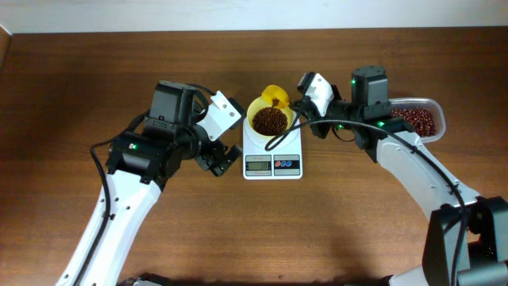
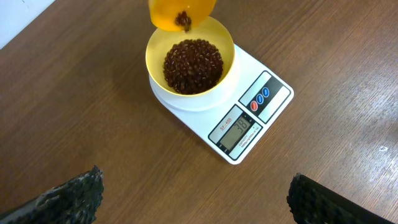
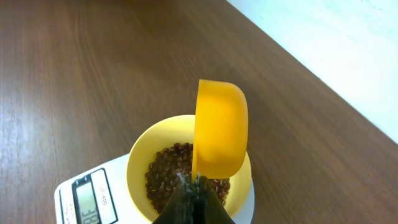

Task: Scoop item into bowl and weigh 50g on scale
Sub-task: 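Move the empty scoop with the right gripper back to the tub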

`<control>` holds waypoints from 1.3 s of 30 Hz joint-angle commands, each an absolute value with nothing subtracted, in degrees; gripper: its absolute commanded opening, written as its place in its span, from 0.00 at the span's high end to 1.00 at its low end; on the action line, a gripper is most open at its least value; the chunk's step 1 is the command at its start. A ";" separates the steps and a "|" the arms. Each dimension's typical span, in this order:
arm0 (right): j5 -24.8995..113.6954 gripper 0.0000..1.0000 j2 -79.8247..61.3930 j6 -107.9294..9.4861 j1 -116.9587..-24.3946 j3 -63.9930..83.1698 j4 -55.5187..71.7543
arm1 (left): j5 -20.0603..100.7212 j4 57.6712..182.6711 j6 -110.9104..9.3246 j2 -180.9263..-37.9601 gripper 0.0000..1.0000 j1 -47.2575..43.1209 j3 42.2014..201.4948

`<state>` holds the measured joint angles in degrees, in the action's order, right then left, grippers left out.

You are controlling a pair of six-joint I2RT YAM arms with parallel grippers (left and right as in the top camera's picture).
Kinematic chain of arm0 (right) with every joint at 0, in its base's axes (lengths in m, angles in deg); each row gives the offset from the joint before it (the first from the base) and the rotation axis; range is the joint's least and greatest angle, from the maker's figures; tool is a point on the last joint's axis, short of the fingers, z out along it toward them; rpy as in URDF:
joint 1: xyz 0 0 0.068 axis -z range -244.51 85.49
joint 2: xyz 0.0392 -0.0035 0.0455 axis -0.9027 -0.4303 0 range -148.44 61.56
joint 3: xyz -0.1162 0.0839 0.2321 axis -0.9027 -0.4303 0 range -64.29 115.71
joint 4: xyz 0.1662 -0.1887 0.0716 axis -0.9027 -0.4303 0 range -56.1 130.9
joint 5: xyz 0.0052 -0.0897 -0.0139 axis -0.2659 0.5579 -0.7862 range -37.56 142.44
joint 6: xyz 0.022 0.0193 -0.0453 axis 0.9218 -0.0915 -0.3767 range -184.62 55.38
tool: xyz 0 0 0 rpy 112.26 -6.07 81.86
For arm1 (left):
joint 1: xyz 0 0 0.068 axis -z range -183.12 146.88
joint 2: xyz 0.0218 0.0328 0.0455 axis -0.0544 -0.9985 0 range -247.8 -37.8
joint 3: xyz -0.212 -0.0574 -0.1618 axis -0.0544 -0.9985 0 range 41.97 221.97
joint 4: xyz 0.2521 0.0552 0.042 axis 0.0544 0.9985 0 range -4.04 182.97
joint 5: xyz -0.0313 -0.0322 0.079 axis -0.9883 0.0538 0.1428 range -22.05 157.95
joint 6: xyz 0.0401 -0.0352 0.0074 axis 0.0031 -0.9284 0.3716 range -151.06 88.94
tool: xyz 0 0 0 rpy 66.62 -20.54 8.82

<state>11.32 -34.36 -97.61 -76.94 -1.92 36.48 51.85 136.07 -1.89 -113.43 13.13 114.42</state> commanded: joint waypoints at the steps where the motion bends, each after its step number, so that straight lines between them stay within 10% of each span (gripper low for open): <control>1: 14.16 0.96 -33.27 -103.25 -79.52 -1.81 36.81 | 51.83 136.03 -0.97 -112.78 0.01 12.74 115.58; 14: 17.63 0.96 -32.22 -97.81 -78.49 -1.81 41.64 | 51.85 136.03 -0.97 -112.78 0.01 12.74 115.58; 21: 11.01 0.96 -30.08 -47.25 -59.61 -1.81 42.12 | 51.83 136.03 -0.97 -112.78 0.01 12.74 115.58; 26: -3.52 0.96 -30.19 -47.23 -53.22 -1.81 32.81 | 51.83 136.03 -0.97 -112.78 0.01 12.74 115.58; 39: 56.32 0.96 -9.18 -72.37 -53.14 -0.15 6.62 | 51.83 136.03 -0.97 -112.78 0.01 12.74 115.58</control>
<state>47.93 -7.24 -68.65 -53.40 -0.76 7.23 51.87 136.05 -1.87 -113.43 13.13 114.64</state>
